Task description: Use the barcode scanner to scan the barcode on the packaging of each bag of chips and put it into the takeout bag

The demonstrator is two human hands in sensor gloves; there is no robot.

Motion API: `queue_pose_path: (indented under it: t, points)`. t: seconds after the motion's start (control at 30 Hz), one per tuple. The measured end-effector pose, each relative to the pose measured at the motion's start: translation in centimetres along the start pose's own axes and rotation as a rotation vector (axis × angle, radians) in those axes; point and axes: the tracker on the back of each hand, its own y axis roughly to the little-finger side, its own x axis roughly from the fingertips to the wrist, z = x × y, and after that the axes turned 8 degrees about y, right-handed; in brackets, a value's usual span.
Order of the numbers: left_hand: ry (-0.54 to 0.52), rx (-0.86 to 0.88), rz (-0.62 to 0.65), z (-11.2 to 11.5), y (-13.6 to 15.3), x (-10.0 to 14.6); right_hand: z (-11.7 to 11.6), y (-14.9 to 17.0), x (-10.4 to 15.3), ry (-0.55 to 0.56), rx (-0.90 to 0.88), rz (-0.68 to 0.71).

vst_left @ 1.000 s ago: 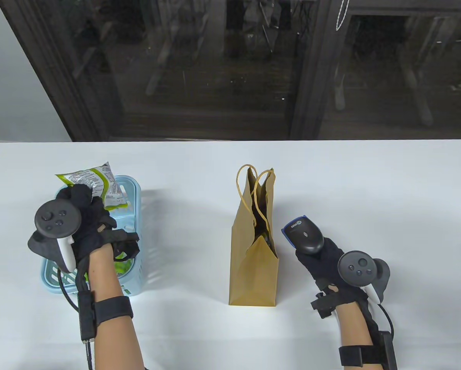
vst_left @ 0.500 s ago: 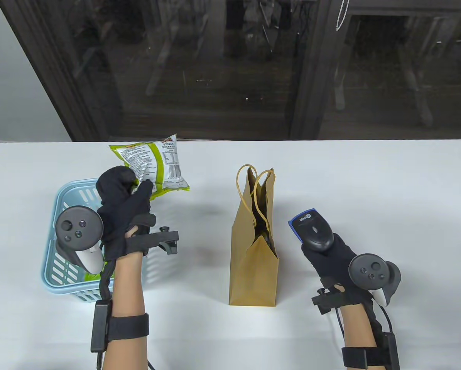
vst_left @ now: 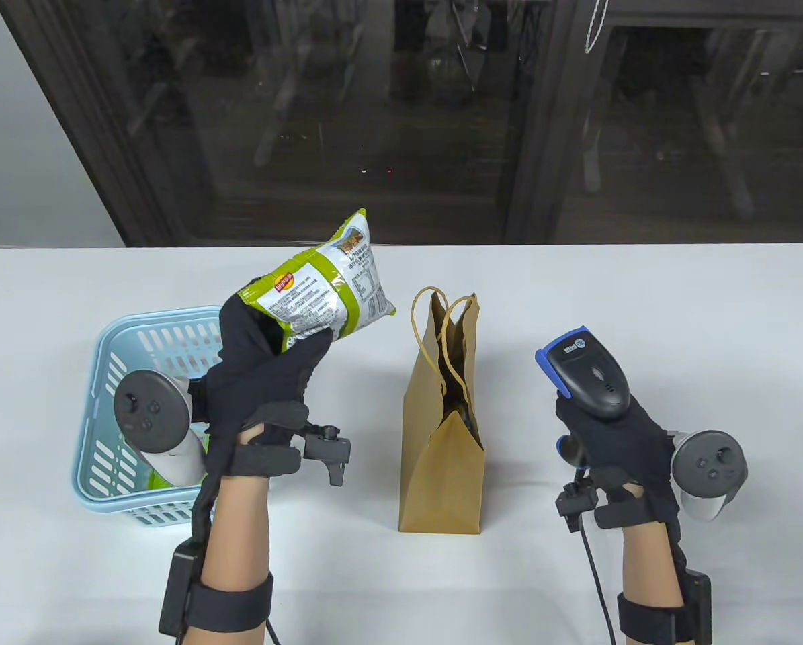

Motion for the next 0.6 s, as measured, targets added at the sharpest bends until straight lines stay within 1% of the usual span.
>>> queue_pose_path:
  t: [0.03,0.1,0.17,0.3,0.37,0.4,0.43,0.5,0.53,0.6]
  points:
    - [0.029,0.014,0.011,0.5,-0.3,0.1,-0.1,-1.0,-0.3,-0.023,-0.045,0.017]
    - [0.088,0.028,0.041,1.8,-1.1,0.5,-0.6,-3.4,-0.8,-0.114,-0.159,0.055]
    - [0.137,0.021,0.058,3.0,-1.9,0.8,-1.2,-5.3,-1.0,-0.182,-0.225,0.094]
    - [0.231,0.007,0.065,4.9,-3.0,1.2,-2.1,-7.3,-1.3,-0.251,-0.2,0.103]
    - [0.246,-0.003,0.067,5.6,-3.3,1.3,-2.4,-7.6,-1.4,-0.296,-0.179,0.096]
    - [0.245,-0.026,0.07,5.8,-3.5,1.4,-2.2,-7.6,-1.4,-0.291,-0.185,0.105]
    - [0.233,-0.042,0.073,5.8,-3.5,1.5,-2.0,-7.5,-1.2,-0.244,-0.201,0.1]
    - [0.182,-0.053,0.083,5.6,-3.5,1.5,-1.4,-6.4,-0.7,-0.114,-0.24,0.084]
    - [0.151,-0.052,0.084,5.3,-3.5,1.5,-1.0,-5.5,-0.4,-0.062,-0.23,0.07]
    - [0.086,-0.048,0.051,4.6,-3.5,1.3,-0.5,-3.9,0.0,-0.025,-0.161,0.042]
